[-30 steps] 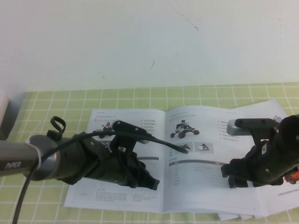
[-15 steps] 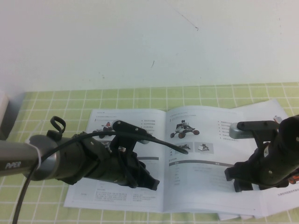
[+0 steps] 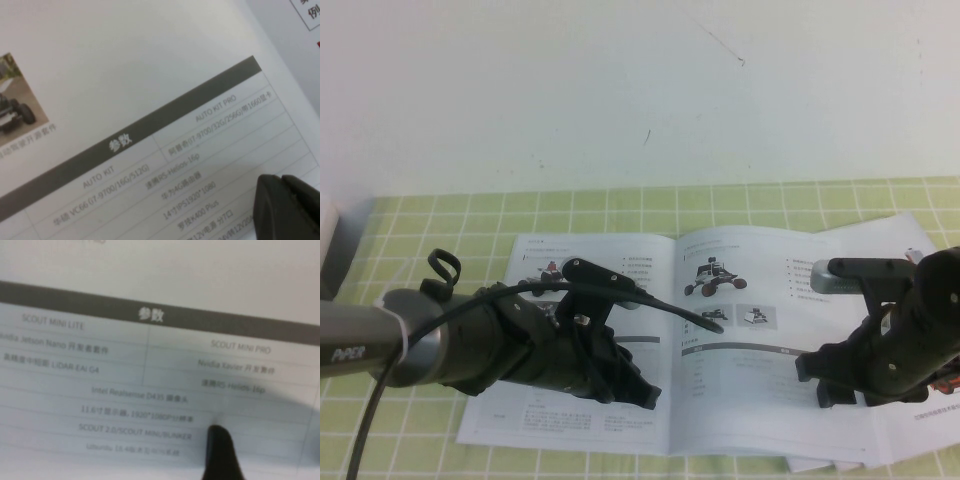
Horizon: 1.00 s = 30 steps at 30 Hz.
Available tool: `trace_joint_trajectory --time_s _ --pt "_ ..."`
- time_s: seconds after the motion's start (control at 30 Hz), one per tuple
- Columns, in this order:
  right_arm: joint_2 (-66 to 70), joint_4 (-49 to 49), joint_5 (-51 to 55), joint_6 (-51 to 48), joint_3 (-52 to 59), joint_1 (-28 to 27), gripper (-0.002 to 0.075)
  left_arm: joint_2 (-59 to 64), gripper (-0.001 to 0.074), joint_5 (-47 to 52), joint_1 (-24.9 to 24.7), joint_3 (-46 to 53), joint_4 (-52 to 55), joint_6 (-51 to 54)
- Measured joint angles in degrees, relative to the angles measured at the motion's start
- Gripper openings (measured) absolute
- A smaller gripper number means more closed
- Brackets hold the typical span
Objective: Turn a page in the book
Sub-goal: Open the closed book
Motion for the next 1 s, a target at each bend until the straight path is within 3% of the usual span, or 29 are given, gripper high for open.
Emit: trace_joint_trajectory --time_s 0.4,0.7,1.0 --pt "1.7 4.35 0.05 -3.3 -0.97 -0.11 0.0391 0.03 -0.0004 0.0 0.0 0.0 0.0 0.13" --pt "2.25 20.02 -2.92 -17.68 -0.97 -0.11 0.0388 0.03 -0.0004 0.0 0.0 0.0 0.0 0.32" --pt "3.13 39.28 -4.53 -35.66 -0.52 -0.11 0.0335 0.03 -0.0004 0.0 0.0 0.0 0.0 0.32"
